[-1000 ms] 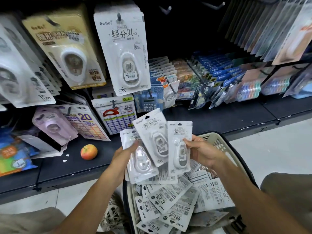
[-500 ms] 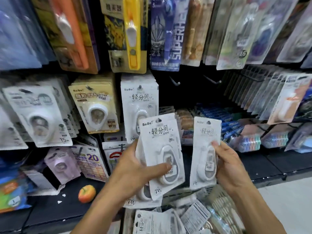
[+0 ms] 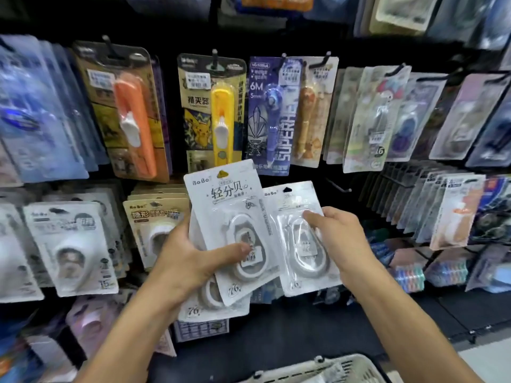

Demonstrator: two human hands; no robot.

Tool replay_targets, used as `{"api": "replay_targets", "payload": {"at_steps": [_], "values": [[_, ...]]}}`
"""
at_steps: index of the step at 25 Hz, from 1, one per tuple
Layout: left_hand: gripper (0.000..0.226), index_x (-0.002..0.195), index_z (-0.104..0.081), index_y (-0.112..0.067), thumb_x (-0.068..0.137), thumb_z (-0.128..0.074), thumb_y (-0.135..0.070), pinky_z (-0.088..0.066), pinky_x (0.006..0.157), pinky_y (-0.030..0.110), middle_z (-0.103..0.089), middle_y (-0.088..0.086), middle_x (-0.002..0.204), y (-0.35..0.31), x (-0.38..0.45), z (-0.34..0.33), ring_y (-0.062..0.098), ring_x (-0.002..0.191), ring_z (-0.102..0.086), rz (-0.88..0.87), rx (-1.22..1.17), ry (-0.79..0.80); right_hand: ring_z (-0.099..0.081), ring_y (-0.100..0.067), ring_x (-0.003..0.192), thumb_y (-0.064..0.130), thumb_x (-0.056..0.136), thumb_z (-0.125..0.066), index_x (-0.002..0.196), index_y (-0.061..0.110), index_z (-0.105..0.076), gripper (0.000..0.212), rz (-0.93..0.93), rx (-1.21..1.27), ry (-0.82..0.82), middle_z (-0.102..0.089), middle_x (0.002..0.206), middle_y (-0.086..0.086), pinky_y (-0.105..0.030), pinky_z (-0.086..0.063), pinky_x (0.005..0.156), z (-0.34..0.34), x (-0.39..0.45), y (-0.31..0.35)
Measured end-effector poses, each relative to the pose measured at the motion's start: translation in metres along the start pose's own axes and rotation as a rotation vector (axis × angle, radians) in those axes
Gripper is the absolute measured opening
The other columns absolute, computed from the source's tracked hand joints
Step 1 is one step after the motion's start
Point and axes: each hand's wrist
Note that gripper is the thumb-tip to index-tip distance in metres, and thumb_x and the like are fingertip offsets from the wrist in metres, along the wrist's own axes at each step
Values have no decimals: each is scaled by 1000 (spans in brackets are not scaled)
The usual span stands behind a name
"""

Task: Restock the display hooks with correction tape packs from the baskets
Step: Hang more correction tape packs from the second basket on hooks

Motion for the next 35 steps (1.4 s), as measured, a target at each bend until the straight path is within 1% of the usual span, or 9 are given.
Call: {"api": "replay_targets", "payload": {"at_steps": [4, 8, 13, 17, 20, 27, 30, 32, 35], "values": [[58, 90, -72, -49, 39, -94, -31, -62, 65, 27, -80, -3, 100, 4, 3, -4, 21, 88, -78, 21, -54, 35, -70, -37, 80, 39, 91, -64, 87, 16, -70, 23, 40, -291, -37, -74, 82, -9, -47, -55, 69, 1, -4, -1], [66, 101, -70, -38, 40, -95, -30, -64, 71, 34, -80, -4, 99, 8, 4, -10, 19, 88, -78, 30, -54, 47, -62, -19, 101, 43, 97, -56, 120, 31, -47, 28, 318, -504, -233, -59, 121, 10, -44, -49, 82, -13, -19, 4], [74, 120, -62, -27, 55, -97, -18, -62, 73, 28, -79, -4, 106, 15, -2, -15, 16, 95, -77, 102, -38, 179, -73, -14, 91, 33, 84, -76, 109, 37, -57, 31, 290, 147, 383, -73, 109, 8, -28, -58, 72, -22, -51, 0], [73, 123, -65, -19, 56, -92, -17, -62, 72, 28, -79, 4, 110, 15, -6, -8, 23, 99, -76, 171, -140, 185, -72, -9, 87, 9, 90, -71, 105, 29, -70, 24, 168, 369, 132, -76, 99, 10, -23, -58, 69, -13, -46, -4], [75, 121, -66, -24, 54, -97, -19, -63, 73, 33, -78, 3, 111, 12, -6, 2, 26, 98, -76, 139, -173, 77, -70, 5, 82, 12, 92, -70, 105, 32, -73, 24, 136, 200, 34, -74, 92, 25, -8, -50, 66, 5, -42, -8], [64, 122, -67, -20, 61, -88, -29, -63, 73, 29, -78, 3, 111, 11, -7, 2, 24, 99, -76, 39, -247, -63, -56, -8, 124, 26, 93, -71, 107, 45, -69, 23, 160, -56, 57, -65, 124, 21, -25, -45, 95, 1, -35, -8], [60, 118, -69, -22, 62, -88, -28, -63, 71, 29, -79, 2, 109, 15, -7, -3, 24, 97, -77, 15, -270, -97, -44, -11, 130, 42, 95, -62, 129, 41, -54, 35, 300, -443, -35, -45, 141, 15, -30, -40, 100, -13, -37, -3], [53, 110, -73, -27, 60, -89, -30, -64, 71, 32, -79, 2, 107, 19, -6, -9, 24, 96, -77, 16, -270, -122, -54, -4, 119, 58, 87, -65, 126, 47, -47, 45, 424, -347, 104, -51, 134, 24, -27, -47, 94, -22, -52, -7], [51, 104, -74, -29, 55, -90, -37, -64, 70, 31, -80, 1, 105, 24, -6, -14, 22, 94, -77, 34, -235, -99, -72, -12, 97, 56, 73, -82, 116, 44, -50, 55, 294, 10, 408, -66, 118, 17, -32, -60, 79, -39, -72, -18]]}}
Point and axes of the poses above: each hand's wrist, its own x-axis towards the middle knuckle, its own z-axis out of the back of the hand, y = z × x
